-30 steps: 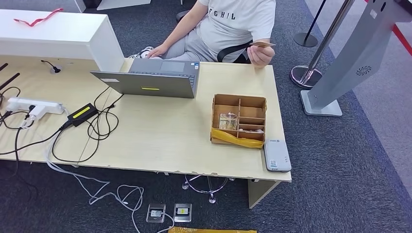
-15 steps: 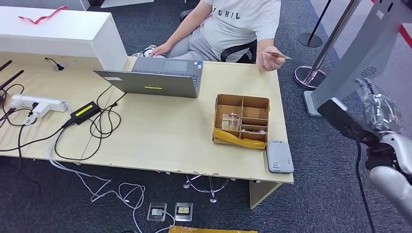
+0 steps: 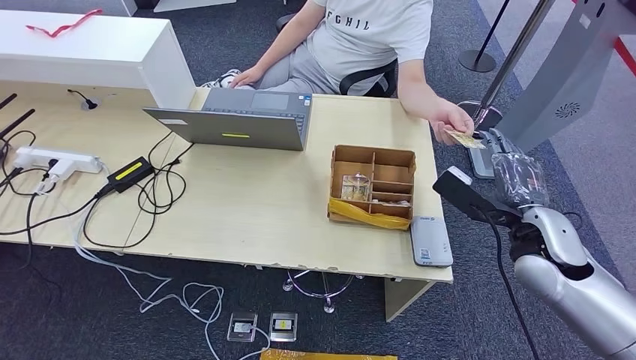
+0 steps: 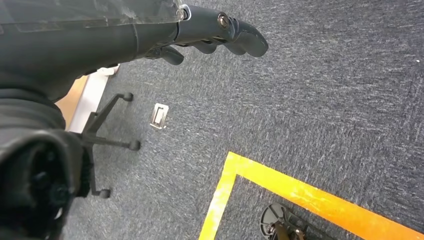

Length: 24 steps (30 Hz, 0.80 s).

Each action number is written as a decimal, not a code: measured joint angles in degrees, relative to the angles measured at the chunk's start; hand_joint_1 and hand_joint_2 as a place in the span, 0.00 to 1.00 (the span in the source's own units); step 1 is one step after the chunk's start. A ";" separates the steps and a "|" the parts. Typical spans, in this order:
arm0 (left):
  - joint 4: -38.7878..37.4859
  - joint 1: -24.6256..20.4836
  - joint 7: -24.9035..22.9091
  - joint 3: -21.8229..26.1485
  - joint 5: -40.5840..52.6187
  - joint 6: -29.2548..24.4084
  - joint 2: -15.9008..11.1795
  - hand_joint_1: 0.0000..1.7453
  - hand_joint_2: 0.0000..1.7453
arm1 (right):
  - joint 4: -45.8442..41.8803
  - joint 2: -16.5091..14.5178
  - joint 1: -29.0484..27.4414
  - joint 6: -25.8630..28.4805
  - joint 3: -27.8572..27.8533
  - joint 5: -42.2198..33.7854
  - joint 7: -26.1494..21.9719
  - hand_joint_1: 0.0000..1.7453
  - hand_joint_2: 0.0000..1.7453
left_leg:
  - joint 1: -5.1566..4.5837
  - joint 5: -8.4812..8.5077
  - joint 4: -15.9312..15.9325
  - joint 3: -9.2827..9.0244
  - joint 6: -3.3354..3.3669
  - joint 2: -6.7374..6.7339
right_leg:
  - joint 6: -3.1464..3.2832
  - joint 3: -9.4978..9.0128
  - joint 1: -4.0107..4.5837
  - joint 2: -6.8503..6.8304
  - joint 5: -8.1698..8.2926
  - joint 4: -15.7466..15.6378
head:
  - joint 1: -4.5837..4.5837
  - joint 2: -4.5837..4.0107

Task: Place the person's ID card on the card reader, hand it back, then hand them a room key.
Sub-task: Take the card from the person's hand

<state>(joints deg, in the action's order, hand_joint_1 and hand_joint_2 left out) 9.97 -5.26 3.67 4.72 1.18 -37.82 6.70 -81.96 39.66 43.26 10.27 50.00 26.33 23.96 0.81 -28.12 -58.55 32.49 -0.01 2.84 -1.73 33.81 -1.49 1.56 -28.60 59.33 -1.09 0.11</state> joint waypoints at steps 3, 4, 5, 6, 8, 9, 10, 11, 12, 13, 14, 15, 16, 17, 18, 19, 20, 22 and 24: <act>0.00 0.03 0.01 -0.17 -0.37 -0.09 -0.02 0.00 0.00 | 1.85 -1.60 0.85 1.23 1.16 0.14 -0.82 0.00 1.00 | 0.00 0.00 0.00 -0.02 0.00 -0.07 | 0.00 0.01 0.00 0.08 0.00 0.01 | 0.00 0.00; 0.00 0.03 0.02 -0.23 -0.51 -0.13 -0.01 0.00 0.00 | 2.52 -2.18 1.16 1.80 1.53 0.26 -1.10 0.00 1.00 | 0.00 0.00 0.00 -0.02 0.00 -0.08 | 0.00 0.01 0.00 0.11 0.00 0.01 | 0.01 0.00; 0.00 0.03 0.02 -0.28 -0.61 -0.16 -0.01 0.00 0.00 | 3.18 -2.75 1.46 2.43 1.88 0.41 -1.32 0.00 1.00 | 0.00 0.00 0.00 -0.02 0.00 -0.07 | 0.00 0.01 0.00 0.11 0.00 0.01 | 0.00 0.00; 0.00 0.04 0.02 -0.34 -0.65 -0.19 0.00 0.00 0.00 | 3.89 -3.33 1.76 3.03 2.24 0.57 -1.48 0.00 1.00 | 0.00 0.00 0.00 -0.02 0.00 -0.07 | 0.00 0.01 0.00 0.11 0.00 0.01 | 0.01 0.00; 0.00 0.07 -0.09 -0.58 -0.63 -0.20 0.01 0.00 0.00 | 5.20 -4.31 2.22 4.03 2.85 0.95 -1.55 0.00 1.00 | 0.00 0.00 0.00 -0.02 0.00 -0.06 | 0.00 0.01 0.00 0.10 0.00 0.00 | 0.01 0.00; 0.00 0.09 -0.27 -0.79 -0.60 -0.20 0.00 0.00 0.00 | 5.74 -4.70 2.34 4.47 3.09 1.10 -1.50 0.00 1.00 | 0.00 0.00 0.00 -0.02 0.00 -0.06 | 0.00 0.01 0.00 0.09 0.00 0.00 | 0.00 0.01; 0.00 0.10 -0.50 -1.01 -0.57 -0.20 -0.01 0.00 0.00 | 6.19 -5.00 2.40 4.89 3.25 1.25 -1.42 0.00 1.00 | 0.00 0.00 0.00 -0.02 0.00 -0.05 | 0.00 0.01 0.00 0.09 0.00 0.00 | 0.00 0.01; 0.00 0.11 -0.79 -1.19 -0.53 -0.19 -0.03 0.00 0.00 | 6.55 -5.26 2.42 5.23 3.37 1.35 -1.35 0.00 1.00 | 0.00 0.00 0.00 -0.02 0.00 -0.05 | 0.00 0.01 0.00 0.09 0.00 0.00 | 0.00 0.01; 0.00 0.13 -1.12 -1.32 -0.49 -0.19 -0.07 0.00 0.00 | 6.89 -5.50 2.44 5.48 3.49 1.44 -1.30 0.00 1.00 | 0.00 0.00 0.00 -0.02 0.00 -0.06 | 0.00 0.01 0.00 0.10 0.00 0.00 | 0.00 0.01; 0.00 0.14 -1.46 -1.39 -0.45 -0.19 -0.10 0.00 0.00 | 7.19 -5.69 2.46 5.63 3.59 1.52 -1.29 0.00 1.00 | 0.00 0.00 0.00 -0.03 0.00 -0.07 | 0.00 0.01 0.00 0.12 0.00 0.00 | 0.01 0.01; 0.00 0.14 -1.81 -1.43 -0.42 -0.19 -0.14 0.00 0.00 | 7.42 -5.86 2.46 5.73 3.68 1.61 -1.28 0.01 1.00 | 0.00 0.00 0.00 -0.03 0.00 -0.08 | 0.00 0.01 0.00 0.12 0.00 0.00 | 0.00 0.01; 0.00 0.14 -2.14 -1.48 -0.39 -0.19 -0.17 0.00 0.00 | 7.61 -5.99 2.46 5.81 3.75 1.68 -1.27 0.26 1.00 | 0.00 0.00 0.00 -0.03 0.00 -0.08 | 0.00 0.01 0.00 0.12 0.00 0.00 | 0.00 0.01; 0.00 0.15 -2.44 -1.54 -0.37 -0.19 -0.21 0.00 0.00 | 7.76 -6.10 2.46 5.90 3.81 1.72 -1.27 0.51 1.00 | 0.00 0.00 0.00 -0.03 0.00 -0.07 | 0.00 0.01 0.00 0.12 0.00 0.00 | 0.00 0.01; 0.00 0.16 -2.74 -1.60 -0.31 -0.19 -0.25 0.00 0.00 | 7.90 -6.22 2.46 5.99 3.88 1.73 -1.28 0.76 1.00 | 0.00 0.00 0.00 -0.03 0.00 -0.07 | 0.00 0.01 0.00 0.12 0.00 0.00 | 0.00 0.01; 0.00 0.18 -3.09 -1.66 -0.22 -0.19 -0.30 0.00 0.00 | 8.05 -6.35 2.45 6.10 3.95 1.72 -1.32 1.00 1.00 | 0.00 0.00 0.00 -0.03 0.00 -0.07 | 0.00 0.01 0.00 0.12 0.00 0.00 | 0.00 0.00; 0.00 0.19 -3.49 -1.72 -0.12 -0.19 -0.35 0.00 0.00 | 8.20 -6.48 2.45 6.18 4.01 1.71 -1.41 1.00 1.00 | 0.00 0.00 0.00 -0.03 0.00 -0.08 | 0.00 0.01 0.00 0.12 0.00 0.00 | 0.00 0.00; 0.00 0.20 -3.93 -1.81 -0.04 -0.18 -0.42 0.00 0.00 | 8.35 -6.62 2.45 6.24 4.04 1.64 -1.56 1.00 1.00 | 0.00 0.00 0.00 -0.04 0.00 -0.08 | 0.00 0.01 0.00 0.12 0.00 0.00 | -0.01 0.00; 0.00 0.23 -4.91 -2.13 0.01 -0.17 -0.62 0.00 0.00 | 8.61 -6.87 2.45 6.27 4.05 1.40 -1.94 1.00 1.00 | 0.00 0.00 0.00 -0.04 0.00 -0.08 | 0.00 0.01 0.00 0.12 0.00 0.00 | 0.00 0.00; 0.00 0.28 -5.68 -2.57 0.01 -0.15 -0.86 0.00 0.00 | 8.80 -7.08 2.45 6.30 4.04 1.24 -2.29 1.00 1.00 | 0.00 0.00 0.00 -0.04 0.00 -0.08 | 0.00 0.01 0.00 0.12 0.00 0.00 | 0.01 0.01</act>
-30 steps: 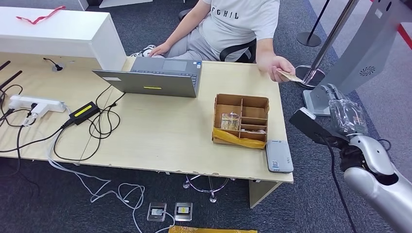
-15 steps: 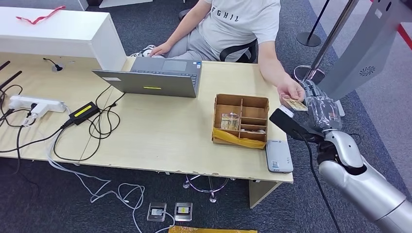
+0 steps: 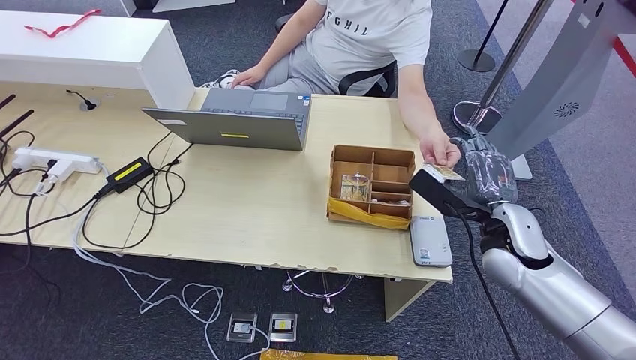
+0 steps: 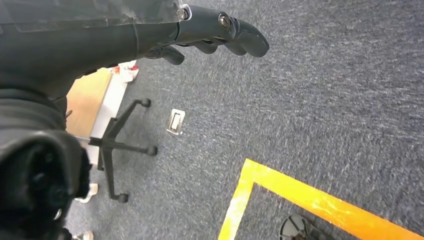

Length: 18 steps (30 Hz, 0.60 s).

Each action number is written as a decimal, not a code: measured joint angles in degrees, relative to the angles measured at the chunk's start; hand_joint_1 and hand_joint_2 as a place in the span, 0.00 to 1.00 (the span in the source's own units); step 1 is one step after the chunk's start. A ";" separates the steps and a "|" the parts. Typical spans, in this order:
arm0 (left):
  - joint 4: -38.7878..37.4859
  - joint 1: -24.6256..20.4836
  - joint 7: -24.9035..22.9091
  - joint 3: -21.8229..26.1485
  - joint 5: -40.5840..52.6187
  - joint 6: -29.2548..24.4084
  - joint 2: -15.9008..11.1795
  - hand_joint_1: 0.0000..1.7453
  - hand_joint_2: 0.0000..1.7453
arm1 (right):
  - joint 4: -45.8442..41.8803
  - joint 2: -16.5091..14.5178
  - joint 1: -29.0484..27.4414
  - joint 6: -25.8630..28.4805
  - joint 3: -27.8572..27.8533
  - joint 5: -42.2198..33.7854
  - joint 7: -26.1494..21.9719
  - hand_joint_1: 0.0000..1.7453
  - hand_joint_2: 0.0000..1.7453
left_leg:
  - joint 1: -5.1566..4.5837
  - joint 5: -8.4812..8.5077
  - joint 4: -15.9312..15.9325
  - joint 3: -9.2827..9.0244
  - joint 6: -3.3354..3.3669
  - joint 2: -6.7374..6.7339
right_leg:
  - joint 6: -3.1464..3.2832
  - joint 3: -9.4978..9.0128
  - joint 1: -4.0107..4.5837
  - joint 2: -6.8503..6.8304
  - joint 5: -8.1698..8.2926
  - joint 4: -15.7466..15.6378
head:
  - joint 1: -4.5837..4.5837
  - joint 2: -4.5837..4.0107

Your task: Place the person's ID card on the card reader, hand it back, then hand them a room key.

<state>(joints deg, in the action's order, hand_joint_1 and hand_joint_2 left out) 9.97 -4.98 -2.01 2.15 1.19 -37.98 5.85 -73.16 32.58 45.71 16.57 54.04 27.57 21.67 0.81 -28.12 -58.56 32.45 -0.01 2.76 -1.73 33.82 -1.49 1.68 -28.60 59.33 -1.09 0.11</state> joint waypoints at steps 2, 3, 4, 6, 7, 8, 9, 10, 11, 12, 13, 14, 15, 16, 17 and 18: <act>0.00 0.05 -0.30 -0.29 0.01 0.01 -0.20 0.00 0.00 | 0.13 -0.15 0.00 0.07 -0.03 0.01 -0.20 1.00 1.00 | 0.00 0.00 0.00 0.00 0.00 0.00 | 0.00 0.00 0.00 0.00 0.00 0.00 | 0.00 0.00; 0.00 0.07 -0.33 -0.38 0.03 0.01 -0.27 0.00 0.00 | 0.16 -0.22 0.00 0.13 -0.05 0.02 -0.24 1.00 1.00 | 0.00 0.00 0.00 0.00 0.00 0.00 | 0.00 0.00 0.00 0.00 0.00 0.00 | 0.00 0.00; 0.00 0.09 -0.32 -0.48 0.08 0.01 -0.33 0.00 0.00 | 0.18 -0.28 0.00 0.20 -0.08 0.03 -0.25 1.00 1.00 | 0.00 0.00 0.00 0.00 0.00 0.00 | 0.00 0.00 0.00 0.00 0.00 0.00 | 0.00 0.00; 0.00 0.11 -0.31 -0.81 0.19 0.01 -0.43 0.00 0.00 | 0.18 -0.36 0.00 0.39 -0.27 0.05 -0.24 1.00 1.00 | 0.00 0.00 0.00 -0.01 0.00 0.00 | 0.00 0.00 0.00 0.00 0.00 0.00 | -0.01 0.00; 0.00 0.12 -0.28 -1.05 0.24 0.01 -0.48 0.00 0.00 | 0.18 -0.37 0.00 0.50 -0.43 0.05 -0.20 1.00 1.00 | 0.00 0.00 0.00 -0.01 0.00 0.00 | 0.00 0.00 0.00 0.00 0.00 0.00 | -0.01 0.00; 0.00 0.15 -0.25 -1.32 0.32 0.01 -0.51 0.00 0.00 | 0.18 -0.37 0.00 0.61 -0.59 0.02 -0.14 1.00 1.00 | 0.00 0.00 0.00 -0.01 0.00 0.00 | 0.00 0.00 0.00 0.00 0.00 0.00 | -0.01 0.00; 0.00 0.18 -0.18 -1.56 0.40 0.02 -0.54 0.00 0.00 | 0.18 -0.36 -0.01 0.69 -0.74 -0.10 -0.04 1.00 1.00 | 0.00 0.00 -0.01 -0.01 0.00 -0.01 | 0.00 0.00 -0.01 0.01 0.00 -0.01 | -0.01 0.00; 0.00 0.21 -0.08 -1.77 0.49 0.03 -0.57 0.00 0.00 | 0.18 -0.34 -0.04 0.79 -0.87 -0.32 0.11 1.00 1.00 | -0.01 0.00 -0.01 -0.02 0.00 -0.01 | 0.00 0.01 -0.01 0.02 0.00 -0.01 | 0.00 -0.01; 0.00 0.24 0.02 -1.91 0.56 0.04 -0.60 0.00 0.00 | 0.17 -0.30 -0.11 0.86 -1.01 -0.61 0.25 1.00 1.00 | -0.01 0.00 -0.01 -0.03 0.00 -0.02 | 0.00 0.01 -0.01 0.02 0.00 -0.01 | -0.01 -0.01; 0.00 0.26 0.10 -2.03 0.58 0.05 -0.62 0.00 0.00 | 0.16 -0.24 -0.22 0.91 -1.17 -0.92 0.36 1.00 1.00 | -0.01 0.00 -0.01 -0.03 0.00 -0.03 | 0.00 0.01 -0.01 0.03 0.00 -0.01 | -0.01 0.00; 0.00 0.28 0.15 -2.18 0.58 0.07 -0.65 0.00 0.00 | 0.15 -0.14 -0.37 0.94 -1.34 -1.16 0.43 1.00 1.00 | -0.01 0.00 -0.01 -0.03 0.00 -0.03 | 0.00 0.01 -0.01 0.03 0.00 -0.01 | -0.01 0.00; 0.00 0.30 0.17 -2.37 0.58 0.07 -0.68 0.00 0.00 | 0.11 -0.03 -0.52 0.96 -1.48 -1.30 0.45 1.00 1.00 | -0.01 0.00 -0.01 -0.03 0.00 -0.03 | 0.00 0.01 0.00 0.03 0.00 -0.01 | -0.01 0.00; 0.00 0.32 0.19 -2.61 0.58 0.08 -0.72 0.00 0.00 | 0.07 0.07 -0.65 0.96 -1.58 -1.37 0.45 1.00 1.00 | -0.01 0.00 -0.01 -0.03 0.00 -0.04 | 0.00 0.01 0.00 0.03 0.00 -0.01 | -0.01 0.00; 0.00 0.33 0.21 -2.83 0.58 0.08 -0.75 0.00 0.00 | 0.01 0.17 -0.78 0.97 -1.63 -1.39 0.46 1.00 1.00 | 0.00 0.00 -0.01 -0.03 0.00 -0.05 | 0.00 0.01 0.00 0.04 0.00 -0.01 | 0.00 0.00; 0.00 0.34 0.25 -3.00 0.54 0.08 -0.78 0.00 0.00 | -0.06 0.25 -0.93 0.98 -1.68 -1.47 0.47 1.00 1.00 | 0.00 0.00 -0.01 -0.04 0.00 -0.07 | 0.00 0.01 0.00 0.05 0.00 -0.01 | 0.00 0.00; 0.01 0.35 0.28 -3.10 0.47 0.08 -0.79 0.00 0.00 | -0.11 0.30 -1.15 1.01 -1.76 -1.63 0.49 1.00 1.00 | 0.00 0.00 -0.01 -0.05 0.00 -0.08 | 0.00 0.01 0.00 0.06 0.00 -0.01 | 0.00 0.00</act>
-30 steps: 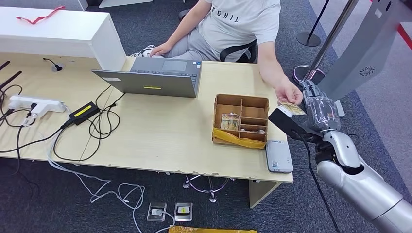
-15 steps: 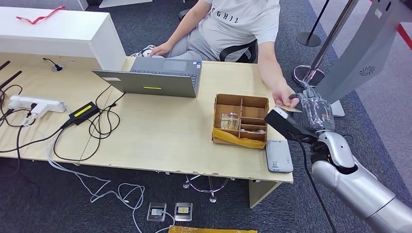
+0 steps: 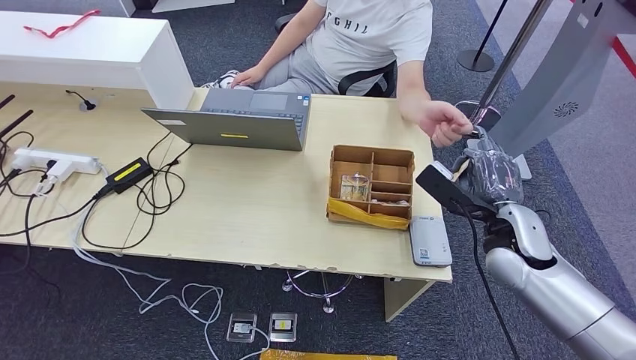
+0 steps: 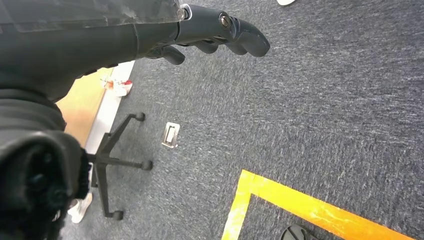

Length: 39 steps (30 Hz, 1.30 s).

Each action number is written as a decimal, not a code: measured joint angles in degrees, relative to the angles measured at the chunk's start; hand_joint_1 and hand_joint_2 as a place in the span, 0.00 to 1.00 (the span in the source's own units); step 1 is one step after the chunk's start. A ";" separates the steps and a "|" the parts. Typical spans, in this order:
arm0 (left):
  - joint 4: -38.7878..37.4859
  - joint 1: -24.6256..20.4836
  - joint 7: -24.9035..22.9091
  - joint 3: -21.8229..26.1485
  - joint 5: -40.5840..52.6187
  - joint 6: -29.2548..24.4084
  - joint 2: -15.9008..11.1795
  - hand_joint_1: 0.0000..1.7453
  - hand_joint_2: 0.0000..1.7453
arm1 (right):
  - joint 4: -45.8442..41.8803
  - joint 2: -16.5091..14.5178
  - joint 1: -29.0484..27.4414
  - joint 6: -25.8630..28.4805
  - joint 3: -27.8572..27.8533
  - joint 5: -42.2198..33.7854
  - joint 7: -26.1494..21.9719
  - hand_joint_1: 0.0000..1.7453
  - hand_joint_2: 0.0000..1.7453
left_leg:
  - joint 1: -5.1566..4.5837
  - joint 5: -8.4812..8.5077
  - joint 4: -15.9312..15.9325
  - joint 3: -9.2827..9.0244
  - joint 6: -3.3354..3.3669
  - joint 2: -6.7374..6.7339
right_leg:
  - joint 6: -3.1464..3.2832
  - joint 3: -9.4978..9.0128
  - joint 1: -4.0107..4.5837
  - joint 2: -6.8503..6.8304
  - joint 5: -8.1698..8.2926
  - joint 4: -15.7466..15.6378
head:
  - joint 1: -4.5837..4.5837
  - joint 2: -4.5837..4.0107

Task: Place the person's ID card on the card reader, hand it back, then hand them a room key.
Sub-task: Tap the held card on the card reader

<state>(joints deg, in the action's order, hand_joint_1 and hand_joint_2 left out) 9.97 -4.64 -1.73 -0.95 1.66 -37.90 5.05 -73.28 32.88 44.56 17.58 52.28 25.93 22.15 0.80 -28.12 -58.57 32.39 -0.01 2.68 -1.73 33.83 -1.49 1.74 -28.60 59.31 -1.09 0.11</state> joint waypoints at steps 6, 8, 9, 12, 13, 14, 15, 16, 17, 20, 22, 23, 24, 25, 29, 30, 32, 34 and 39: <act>0.02 0.03 0.09 -0.46 -0.55 0.07 -0.08 0.00 0.00 | 0.04 0.75 -3.20 0.82 -0.63 -1.70 -0.32 1.00 1.00 | 0.00 0.00 0.00 0.00 0.00 -0.02 | 0.00 -0.01 0.00 0.00 0.00 0.00 | -0.01 -0.01; 0.08 0.04 0.10 -0.80 -0.72 0.09 -0.18 0.00 0.00 | 0.20 0.90 -4.54 0.93 -0.70 -1.83 -0.70 1.00 1.00 | 0.00 -0.01 0.00 0.00 0.00 -0.05 | 0.00 0.00 0.00 0.03 0.00 0.00 | -0.01 -0.01; 0.16 0.04 0.13 -1.03 -0.84 0.11 -0.22 0.00 0.00 | 0.30 0.92 -5.23 0.95 -0.70 -1.71 -0.90 1.00 1.00 | 0.00 -0.01 0.00 0.00 0.00 -0.06 | 0.00 0.00 0.00 0.04 0.00 0.00 | -0.01 -0.01; 0.39 0.06 0.35 -1.51 -1.08 0.16 -0.29 0.00 0.00 | 0.72 0.93 -7.11 0.93 -0.69 -1.09 -1.25 1.00 1.00 | 0.00 -0.01 0.00 0.00 0.00 -0.06 | 0.00 0.00 0.00 0.04 0.00 0.00 | -0.01 -0.01; 0.44 0.06 0.43 -1.61 -1.10 0.17 -0.31 0.00 0.00 | 0.91 0.93 -7.60 0.93 -0.69 -0.96 -1.31 1.00 1.00 | 0.00 -0.01 0.00 0.00 0.00 -0.06 | 0.00 0.00 0.00 0.04 0.00 0.00 | 0.00 -0.01; 0.50 0.07 0.49 -1.69 -1.12 0.17 -0.32 0.00 0.00 | 1.10 0.93 -8.01 0.92 -0.69 -0.88 -1.36 1.00 1.00 | 0.00 -0.01 0.00 0.00 0.00 -0.07 | 0.00 0.00 0.00 0.04 0.00 0.00 | 0.00 -0.01; 0.57 0.07 0.53 -1.78 -1.15 0.17 -0.33 0.00 0.00 | 1.30 0.93 -8.40 0.85 -0.68 -0.83 -1.42 1.00 1.00 | 0.00 -0.01 0.00 0.00 0.00 -0.07 | 0.00 0.00 0.00 0.05 0.00 0.00 | -0.01 -0.01; 0.66 0.09 0.57 -1.91 -1.25 0.18 -0.34 0.00 0.00 | 1.52 0.91 -8.77 0.71 -0.68 -0.75 -1.49 1.00 1.00 | 0.00 -0.01 0.00 0.00 0.00 -0.07 | 0.00 0.00 0.00 0.05 0.00 0.00 | -0.01 0.00; 0.76 0.10 0.61 -2.10 -1.38 0.19 -0.37 0.00 0.00 | 1.77 0.88 -9.11 0.49 -0.67 -0.65 -1.53 1.00 1.00 | 0.00 -0.01 0.00 0.00 0.00 -0.07 | 0.00 0.00 0.00 0.04 0.00 0.00 | -0.01 0.00; 0.93 0.15 0.70 -2.88 -1.63 0.20 -0.50 0.00 0.00 | 2.60 0.68 -10.14 -0.03 -0.66 -0.34 -1.58 1.00 1.00 | 0.00 -0.01 0.00 0.01 0.00 -0.07 | 0.00 0.00 0.00 0.04 0.00 0.00 | -0.01 -0.01; 0.98 0.18 0.77 -3.17 -1.66 0.22 -0.55 0.00 0.00 | 3.10 0.53 -10.73 -0.06 -0.65 -0.07 -1.57 1.00 1.00 | 0.00 -0.01 0.00 0.01 0.00 -0.07 | 0.00 0.00 0.00 0.04 0.00 0.00 | 0.00 -0.01; 1.04 0.20 0.80 -3.33 -1.68 0.23 -0.57 0.00 0.00 | 3.36 0.45 -10.96 -0.05 -0.65 0.04 -1.57 1.00 1.00 | 0.00 -0.01 0.00 0.01 0.00 -0.07 | 0.00 0.00 0.00 0.04 0.00 0.00 | 0.00 -0.01; 1.12 0.22 0.84 -3.56 -1.75 0.24 -0.59 0.00 0.00 | 3.66 0.37 -11.17 -0.05 -0.65 0.10 -1.56 1.00 1.00 | 0.00 -0.01 0.00 0.01 0.00 -0.07 | 0.00 0.00 0.00 0.04 0.00 0.00 | 0.00 -0.01; 1.20 0.25 0.85 -3.82 -1.81 0.24 -0.61 0.00 0.00 | 3.97 0.30 -11.37 -0.05 -0.65 0.10 -1.56 1.00 1.00 | 0.00 -0.01 0.00 0.01 0.00 -0.07 | 0.00 0.00 0.00 0.04 0.00 0.00 | 0.00 -0.01; 1.38 0.31 0.86 -4.54 -2.17 0.24 -0.66 0.00 0.00 | 5.19 0.01 -12.16 -0.04 -0.65 0.04 -1.70 1.00 1.00 | 0.00 -0.01 0.00 0.01 0.00 -0.07 | 0.00 0.00 0.00 0.04 0.00 0.00 | -0.01 -0.01; 1.40 0.32 0.86 -4.64 -2.24 0.24 -0.67 0.00 0.00 | 5.55 -0.10 -12.30 -0.03 -0.65 0.00 -1.87 1.00 1.00 | 0.00 -0.01 0.00 0.01 0.00 -0.07 | 0.00 0.00 0.00 0.04 0.00 0.00 | -0.01 -0.01; 1.40 0.32 0.86 -4.91 -2.40 0.23 -0.70 0.00 0.00 | 6.24 -0.31 -12.54 0.01 -0.66 -0.14 -2.39 1.00 1.00 | 0.00 -0.01 0.00 0.01 0.00 -0.07 | 0.00 0.00 0.00 0.04 0.00 0.00 | -0.01 0.00; 1.40 0.33 0.86 -5.32 -2.66 0.22 -0.74 0.00 0.00 | 6.94 -0.57 -12.76 0.04 -0.69 -0.33 -3.07 1.00 1.00 | 0.00 -0.01 0.00 0.01 0.00 -0.07 | 0.00 0.00 0.00 0.04 0.00 0.00 | -0.01 0.00; 1.40 0.34 0.86 -6.03 -3.13 0.22 -0.83 0.00 0.00 | 8.37 -1.32 -13.12 -0.05 -1.01 -0.33 -4.28 1.00 1.00 | 0.00 -0.01 0.00 -0.02 0.00 -0.09 | 0.00 -0.01 0.00 0.06 0.00 0.00 | -0.01 0.01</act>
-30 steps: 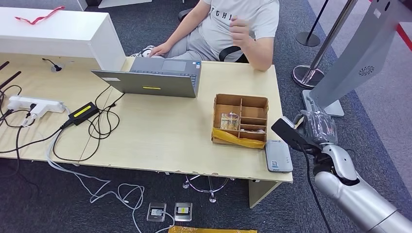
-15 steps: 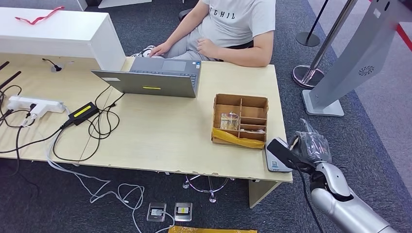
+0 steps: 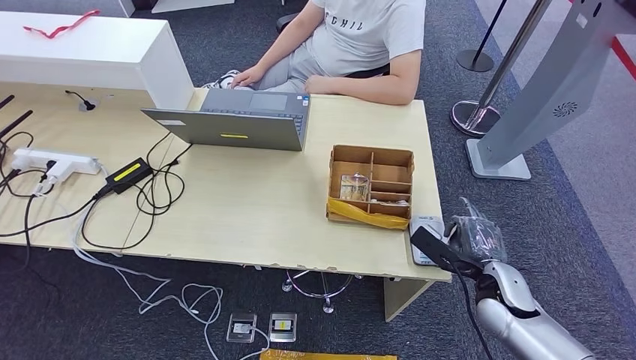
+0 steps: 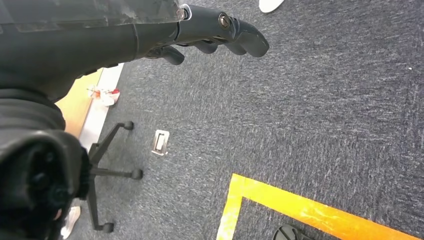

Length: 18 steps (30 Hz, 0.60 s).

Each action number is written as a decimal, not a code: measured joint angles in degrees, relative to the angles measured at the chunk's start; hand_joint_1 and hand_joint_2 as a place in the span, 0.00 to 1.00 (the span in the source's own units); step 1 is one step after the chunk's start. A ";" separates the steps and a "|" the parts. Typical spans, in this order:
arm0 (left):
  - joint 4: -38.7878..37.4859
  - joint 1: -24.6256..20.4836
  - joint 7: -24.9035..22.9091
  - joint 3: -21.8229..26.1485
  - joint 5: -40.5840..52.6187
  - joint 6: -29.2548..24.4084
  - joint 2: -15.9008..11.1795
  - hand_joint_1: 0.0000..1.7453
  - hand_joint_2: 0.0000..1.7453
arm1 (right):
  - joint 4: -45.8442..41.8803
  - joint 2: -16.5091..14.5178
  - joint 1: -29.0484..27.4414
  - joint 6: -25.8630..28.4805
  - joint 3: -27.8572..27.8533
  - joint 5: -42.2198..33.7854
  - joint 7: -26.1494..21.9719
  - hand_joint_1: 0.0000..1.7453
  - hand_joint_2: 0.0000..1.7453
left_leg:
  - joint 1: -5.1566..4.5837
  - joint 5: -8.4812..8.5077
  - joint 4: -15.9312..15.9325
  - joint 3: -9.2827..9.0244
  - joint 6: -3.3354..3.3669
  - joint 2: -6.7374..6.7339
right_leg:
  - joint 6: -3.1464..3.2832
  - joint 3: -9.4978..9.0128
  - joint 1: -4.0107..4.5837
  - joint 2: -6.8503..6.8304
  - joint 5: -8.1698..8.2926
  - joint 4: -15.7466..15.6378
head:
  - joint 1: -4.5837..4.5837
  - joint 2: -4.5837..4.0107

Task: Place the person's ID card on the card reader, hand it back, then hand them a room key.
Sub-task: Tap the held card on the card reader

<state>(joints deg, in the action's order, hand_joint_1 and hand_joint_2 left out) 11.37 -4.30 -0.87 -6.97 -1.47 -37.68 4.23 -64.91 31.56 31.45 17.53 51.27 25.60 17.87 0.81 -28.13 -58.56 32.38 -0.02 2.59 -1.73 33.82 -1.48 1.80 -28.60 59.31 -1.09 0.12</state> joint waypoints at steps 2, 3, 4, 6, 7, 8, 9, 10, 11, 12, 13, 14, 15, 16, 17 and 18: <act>0.01 0.00 0.00 -0.32 -0.27 -0.01 -0.04 0.00 0.00 | 0.32 -0.34 -0.05 -0.19 -0.20 0.25 -0.27 1.00 1.00 | 0.00 0.00 0.00 -0.01 0.00 0.00 | 0.00 -0.01 0.00 0.00 0.00 0.00 | 0.00 -0.01; 0.02 0.01 0.00 -0.56 -0.42 -0.01 -0.05 0.00 0.00 | 0.45 -0.55 -0.06 -0.33 -0.30 0.39 -0.41 1.00 1.00 | 0.00 0.00 0.00 -0.01 0.00 0.00 | 0.00 -0.01 0.00 0.00 0.00 0.00 | 0.00 -0.01; 0.02 0.02 0.00 -0.80 -0.52 -0.02 -0.05 0.00 0.00 | 0.57 -0.75 -0.08 -0.46 -0.38 0.56 -0.54 1.00 1.00 | 0.00 0.00 0.00 -0.01 0.00 0.00 | 0.00 -0.01 0.00 0.00 0.00 0.00 | 0.00 -0.01; 0.02 0.03 0.00 -1.15 -0.69 -0.04 -0.05 0.00 0.00 | 0.75 -1.14 -0.13 -0.64 -0.47 0.78 -0.66 1.00 1.00 | 0.00 0.00 0.00 -0.01 0.00 0.00 | 0.00 -0.01 0.00 0.00 0.01 0.00 | 0.00 0.00; 0.02 0.03 0.01 -1.23 -0.78 -0.04 -0.05 0.00 0.00 | 0.83 -1.29 -0.14 -0.74 -0.49 0.84 -0.68 1.00 1.00 | 0.00 0.00 0.00 -0.01 0.00 0.00 | 0.00 -0.02 0.00 0.00 0.01 0.00 | 0.00 0.00; 0.02 0.04 0.06 -1.31 -0.86 -0.05 -0.05 0.00 0.00 | 0.90 -1.43 -0.15 -0.86 -0.50 0.87 -0.67 1.00 1.00 | 0.00 0.00 0.00 -0.01 0.00 -0.01 | 0.00 -0.02 0.00 0.01 0.01 0.00 | 0.00 -0.01; 0.02 0.04 0.13 -1.39 -0.90 -0.05 -0.05 0.00 0.00 | 0.97 -1.55 -0.15 -0.97 -0.51 0.89 -0.63 1.00 1.00 | 0.00 0.00 0.00 -0.02 0.00 -0.01 | 0.00 -0.02 0.00 0.01 0.01 0.00 | 0.00 -0.01; 0.02 0.04 0.21 -1.45 -0.95 -0.06 -0.05 0.00 0.00 | 1.04 -1.66 -0.16 -1.02 -0.52 0.89 -0.57 1.00 1.00 | 0.00 0.00 0.00 -0.02 0.00 -0.01 | 0.00 -0.02 0.00 0.01 0.01 0.00 | 0.00 -0.01; 0.02 0.05 0.28 -1.54 -0.98 -0.07 -0.05 0.00 0.00 | 1.10 -1.76 -0.16 -0.97 -0.55 0.89 -0.50 1.00 1.00 | 0.00 0.00 0.00 -0.02 0.00 -0.01 | 0.00 -0.02 0.00 0.01 0.01 0.00 | 0.00 -0.01; 0.02 0.05 0.31 -1.67 -1.02 -0.07 -0.05 0.00 0.00 | 1.16 -1.83 -0.16 -0.84 -0.60 0.89 -0.42 1.00 1.00 | 0.00 0.00 0.00 -0.03 0.00 -0.01 | 0.00 -0.02 0.00 0.01 0.01 0.00 | 0.00 -0.01; 0.02 0.05 0.33 -1.86 -1.08 -0.07 -0.05 0.00 0.00 | 1.21 -1.87 -0.16 -0.66 -0.68 0.89 -0.31 1.00 1.00 | 0.00 0.00 0.00 -0.03 0.00 -0.01 | 0.00 -0.02 0.00 0.01 0.01 0.00 | 0.00 -0.01; 0.02 0.05 0.33 -2.10 -1.18 -0.07 -0.06 0.00 0.00 | 1.24 -1.90 -0.16 -0.51 -0.85 0.88 -0.16 1.00 1.00 | 0.00 0.00 0.00 -0.03 0.00 -0.02 | 0.00 -0.02 0.00 0.01 0.01 0.00 | 0.00 -0.01; 0.02 0.06 0.33 -2.31 -1.30 -0.06 -0.07 0.00 0.00 | 1.26 -1.90 -0.15 -0.43 -1.04 0.87 -0.01 1.00 1.00 | 0.00 0.00 0.00 -0.03 0.00 -0.02 | 0.00 -0.02 0.00 0.01 0.01 0.00 | 0.00 -0.01; 0.02 0.06 0.33 -2.48 -1.40 -0.05 -0.09 0.00 0.00 | 1.26 -1.88 -0.15 -0.40 -1.26 0.87 0.15 1.00 1.00 | 0.00 0.00 0.00 -0.03 0.00 -0.02 | 0.00 -0.02 0.00 0.02 0.01 0.00 | 0.00 -0.01; 0.02 0.06 0.33 -2.61 -1.49 -0.05 -0.12 0.00 0.00 | 1.25 -1.87 -0.14 -0.41 -1.45 0.87 0.27 1.00 1.00 | 0.00 0.00 0.00 -0.03 0.00 -0.03 | 0.00 -0.02 0.00 0.02 0.01 0.00 | 0.00 -0.01; 0.02 0.06 0.33 -2.71 -1.53 -0.04 -0.15 0.00 0.00 | 1.24 -1.86 -0.14 -0.42 -1.57 0.87 0.37 1.00 1.00 | 0.00 0.00 0.00 -0.03 0.00 -0.03 | 0.00 -0.02 0.00 0.02 0.01 0.00 | 0.01 -0.01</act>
<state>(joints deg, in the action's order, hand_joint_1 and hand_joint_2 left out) 11.39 -4.23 -0.55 -9.68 -3.00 -37.73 4.08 -63.67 29.70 31.31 17.11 49.70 26.47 18.25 0.80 -28.13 -58.56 32.35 -0.02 2.56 -1.73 33.80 -1.49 1.82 -28.59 59.31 -1.09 0.11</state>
